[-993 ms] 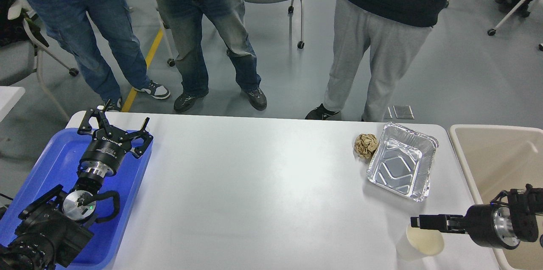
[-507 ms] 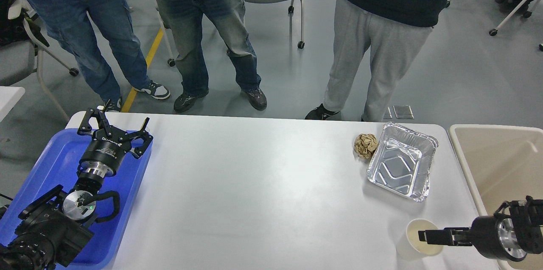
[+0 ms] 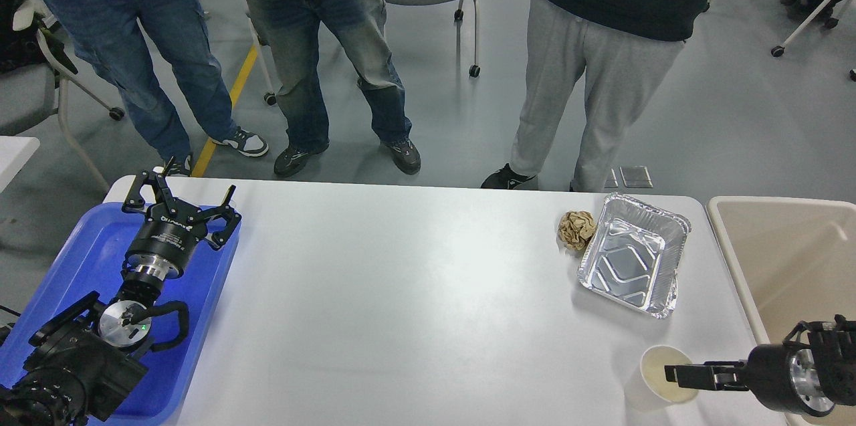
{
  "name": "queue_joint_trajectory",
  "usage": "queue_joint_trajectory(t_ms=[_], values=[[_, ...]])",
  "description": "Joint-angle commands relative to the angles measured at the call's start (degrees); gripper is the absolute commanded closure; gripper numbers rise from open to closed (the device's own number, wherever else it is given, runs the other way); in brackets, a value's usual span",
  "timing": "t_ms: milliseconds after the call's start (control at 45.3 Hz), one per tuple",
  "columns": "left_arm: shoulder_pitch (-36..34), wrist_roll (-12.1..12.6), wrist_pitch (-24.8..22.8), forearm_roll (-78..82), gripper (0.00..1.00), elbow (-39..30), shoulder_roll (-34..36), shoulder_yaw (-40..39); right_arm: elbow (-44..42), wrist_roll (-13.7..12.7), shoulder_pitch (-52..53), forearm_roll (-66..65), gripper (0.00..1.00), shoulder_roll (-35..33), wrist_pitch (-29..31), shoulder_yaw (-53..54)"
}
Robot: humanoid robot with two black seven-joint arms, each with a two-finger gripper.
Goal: Tidy desktop
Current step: 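Close the right gripper around the rim of the paper cup, then lift the paper cup and carry it over the white bin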
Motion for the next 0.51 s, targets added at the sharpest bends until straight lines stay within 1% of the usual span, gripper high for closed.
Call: queue_joint_trajectory(t_ms=[0,88,132,199,221,243,331,353,485], values=[[-0.03,0.00,0.00,0.00,0.00,0.00,0.00,0.01,-0.07,0.50,0.24,-0.21,0.27,-0.13,-0.29,-0.68],[0.06,0.00,0.00,0.00,0.00,0.00,0.00,0.01,0.10,0.50,0.50,-0.21,0.27,-0.22,-0.29,-1.47],[0.06,0.00,0.00,0.00,0.00,0.00,0.00,0.01,0.10,0.50,0.50,-0.21,0.33,-0.31,-0.29,-1.56],[0.06,0.00,0.00,0.00,0.00,0.00,0.00,-0.08,0.19,0.50,0.50,-0.21,0.51,-0.31,-0.29,-2.08],[0.06,0.00,0.00,0.00,0.00,0.00,0.00,-0.08,0.19,0.50,0.50,-0.21,0.58,-0.31,-0.29,-2.35],[0.06,0.00,0.00,0.00,0.00,0.00,0.00,-0.08,0.11,0.50,0.50,-0.29,0.74,-0.22,-0.29,-2.78],[0.06,0.00,0.00,0.00,0.00,0.00,0.00,-0.08,0.10,0.50,0.50,-0.29,0.98,-0.22,-0.29,-3.40],[0.06,0.00,0.00,0.00,0.00,0.00,0.00,-0.08,0.10,0.50,0.59,-0.29,1.00,-0.22,-0.29,-3.40],[0.06,0.00,0.00,0.00,0.00,0.00,0.00,0.01,0.02,0.42,0.59,-0.12,1.00,-0.22,-0.55,-3.49]])
